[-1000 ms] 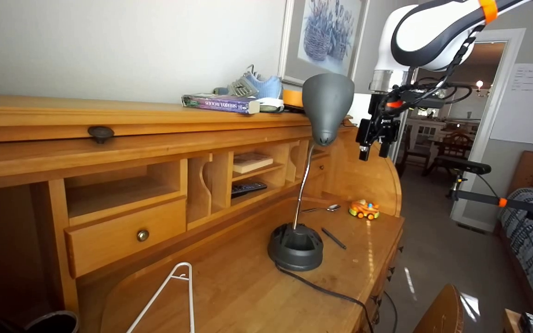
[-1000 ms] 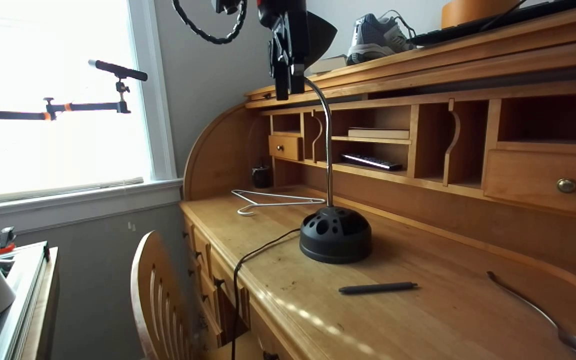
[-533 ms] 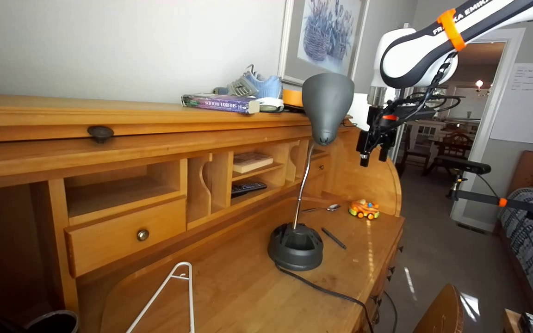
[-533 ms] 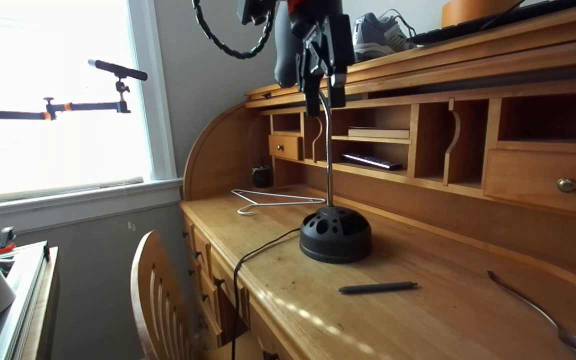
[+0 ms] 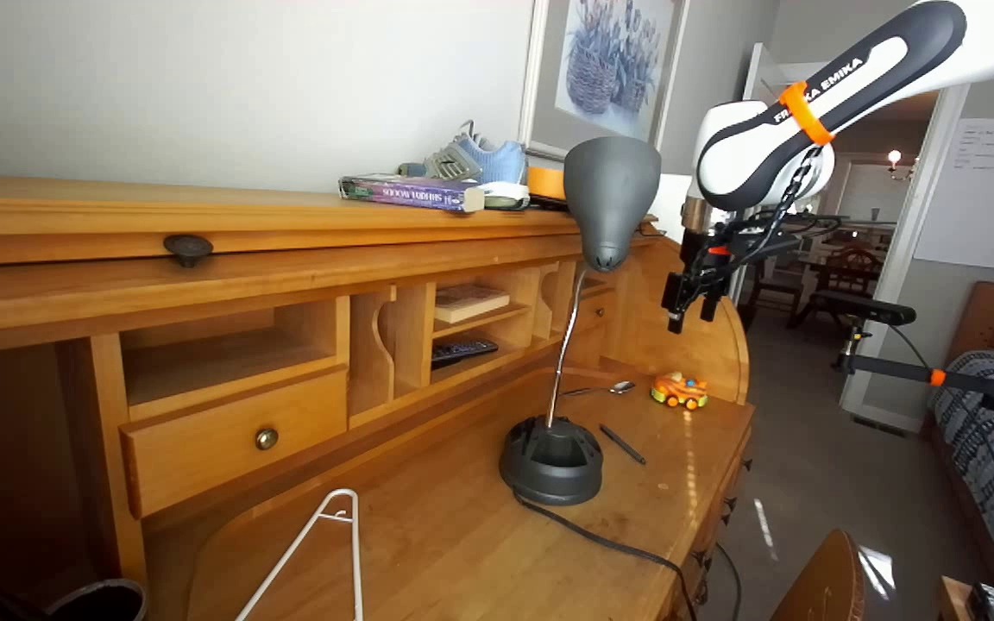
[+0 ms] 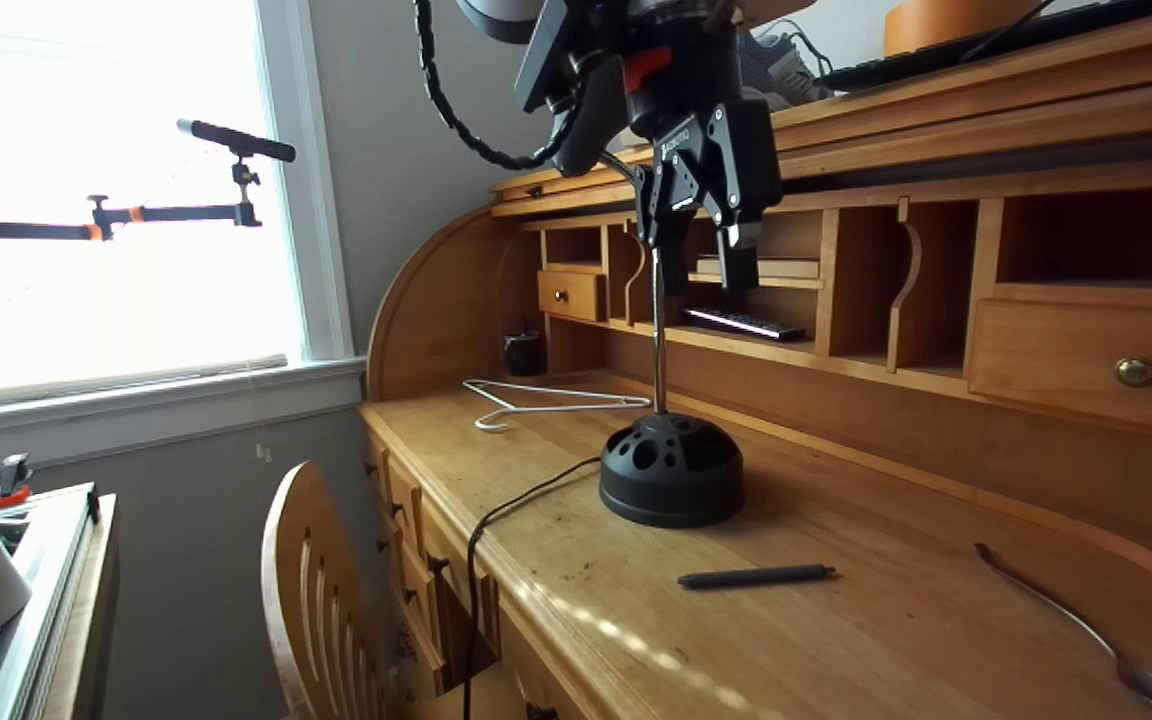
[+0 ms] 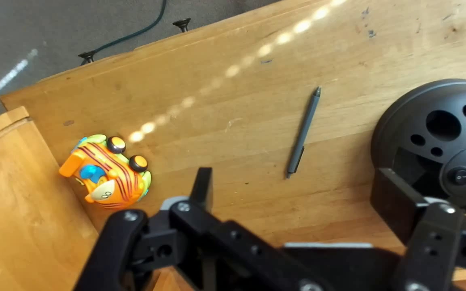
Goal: Put the black pen in the lamb base
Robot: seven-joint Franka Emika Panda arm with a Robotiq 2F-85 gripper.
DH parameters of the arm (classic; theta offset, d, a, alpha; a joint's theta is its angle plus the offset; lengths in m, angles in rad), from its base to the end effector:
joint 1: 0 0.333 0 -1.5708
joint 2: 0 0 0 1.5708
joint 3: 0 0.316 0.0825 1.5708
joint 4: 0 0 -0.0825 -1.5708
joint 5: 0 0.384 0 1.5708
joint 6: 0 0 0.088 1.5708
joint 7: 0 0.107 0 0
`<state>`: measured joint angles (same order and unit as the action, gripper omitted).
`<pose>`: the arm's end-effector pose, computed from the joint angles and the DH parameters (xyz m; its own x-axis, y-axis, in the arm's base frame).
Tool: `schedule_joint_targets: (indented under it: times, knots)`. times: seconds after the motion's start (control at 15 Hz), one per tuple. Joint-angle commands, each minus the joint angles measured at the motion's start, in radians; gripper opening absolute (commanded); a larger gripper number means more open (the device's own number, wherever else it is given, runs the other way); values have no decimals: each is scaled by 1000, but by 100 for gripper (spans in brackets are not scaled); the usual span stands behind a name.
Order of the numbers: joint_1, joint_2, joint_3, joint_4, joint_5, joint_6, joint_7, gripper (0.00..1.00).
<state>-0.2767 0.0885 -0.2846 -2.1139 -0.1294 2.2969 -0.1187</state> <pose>0.4790 -0.3022 0.3843 0.9354 -0.3454 0.0753 -0.3529 -0.9253 0.1389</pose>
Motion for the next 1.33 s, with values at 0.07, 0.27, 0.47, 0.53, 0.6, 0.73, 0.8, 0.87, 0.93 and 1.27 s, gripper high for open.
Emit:
schedule_joint_targets:
  times: [0.07, 0.27, 0.47, 0.53, 0.6, 0.73, 0.8, 0.87, 0.93, 1.27]
  knots:
    - [-3, -5, 4, 4, 0, -3, -1, 100]
    - [-2, 2, 5, 12, 7, -16, 1, 100]
    - [-4, 91, 7, 70, 28, 6, 28, 100]
    - [-5, 115, 8, 86, 29, 10, 33, 100]
    - [-6, 149, 9, 107, 34, 15, 43, 100]
    - [-15, 202, 17, 141, 60, 22, 9, 100]
    - [-22, 230, 22, 157, 73, 29, -7, 100]
    - [-31, 259, 30, 177, 86, 30, -44, 100]
    - [-38, 283, 36, 194, 99, 32, -57, 100]
    - [-89, 418, 77, 279, 162, 129, -106, 100]
